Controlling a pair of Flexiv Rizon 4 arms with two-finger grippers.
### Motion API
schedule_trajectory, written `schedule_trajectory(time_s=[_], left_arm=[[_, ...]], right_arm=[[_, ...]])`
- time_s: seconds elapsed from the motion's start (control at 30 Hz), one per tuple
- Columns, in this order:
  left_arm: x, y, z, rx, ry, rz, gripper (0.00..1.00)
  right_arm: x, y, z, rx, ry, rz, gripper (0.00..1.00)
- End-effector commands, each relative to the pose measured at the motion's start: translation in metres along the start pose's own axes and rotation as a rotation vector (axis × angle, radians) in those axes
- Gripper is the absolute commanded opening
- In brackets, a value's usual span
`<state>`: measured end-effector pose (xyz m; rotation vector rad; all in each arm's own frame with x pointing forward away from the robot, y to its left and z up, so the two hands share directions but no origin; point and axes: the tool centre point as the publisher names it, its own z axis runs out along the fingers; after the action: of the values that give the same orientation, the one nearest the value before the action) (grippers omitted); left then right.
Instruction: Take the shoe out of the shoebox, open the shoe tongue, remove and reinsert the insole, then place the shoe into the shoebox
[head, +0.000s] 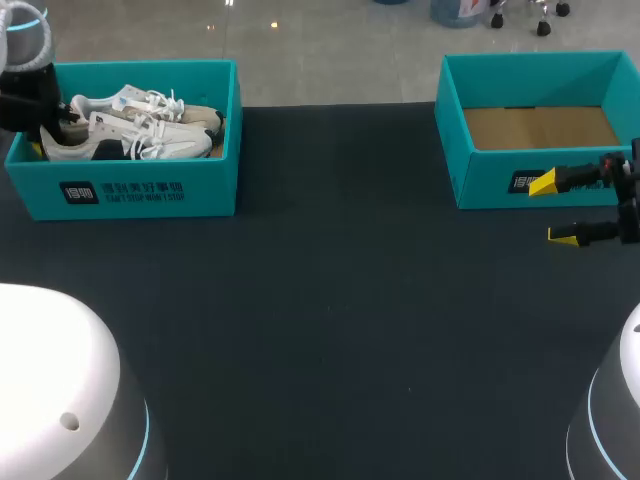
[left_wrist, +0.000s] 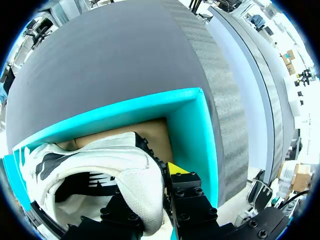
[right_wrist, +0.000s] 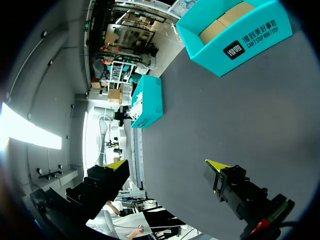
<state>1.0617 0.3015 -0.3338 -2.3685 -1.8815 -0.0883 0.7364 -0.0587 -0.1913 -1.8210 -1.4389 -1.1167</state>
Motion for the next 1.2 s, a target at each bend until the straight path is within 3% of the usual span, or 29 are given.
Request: schedule_trajectory(time_s=[0.03, 0.23, 0.53, 0.9, 1.2], left_arm=[[-0.002, -0.014, -0.045, -0.012, 0.022, 0.009, 0.00], [-0.001, -0.024, -0.083, -0.052, 0.046, 0.006, 0.00], [0.008, -0.021, -0.117, -0.033, 0.023, -0.039, 0.00], [0.018, -0.016, -0.138, -0.054, 0.046, -0.119, 0.00], [0.022, -0.014, -0.142, -0.039, 0.055, -0.148, 0.00]], right_arm=[[0.000, -0.001, 0.000, -0.001, -0.004, 0.001, 1.00], [0.000, -0.001, 0.000, -0.001, -0.004, 0.001, 1.00], [0.000, -0.001, 0.000, -0.001, -0.004, 0.001, 1.00], [0.000, -0.001, 0.000, -0.001, -0.004, 0.001, 1.00], [0.000, -0.001, 0.000, -0.001, -0.004, 0.001, 1.00]])
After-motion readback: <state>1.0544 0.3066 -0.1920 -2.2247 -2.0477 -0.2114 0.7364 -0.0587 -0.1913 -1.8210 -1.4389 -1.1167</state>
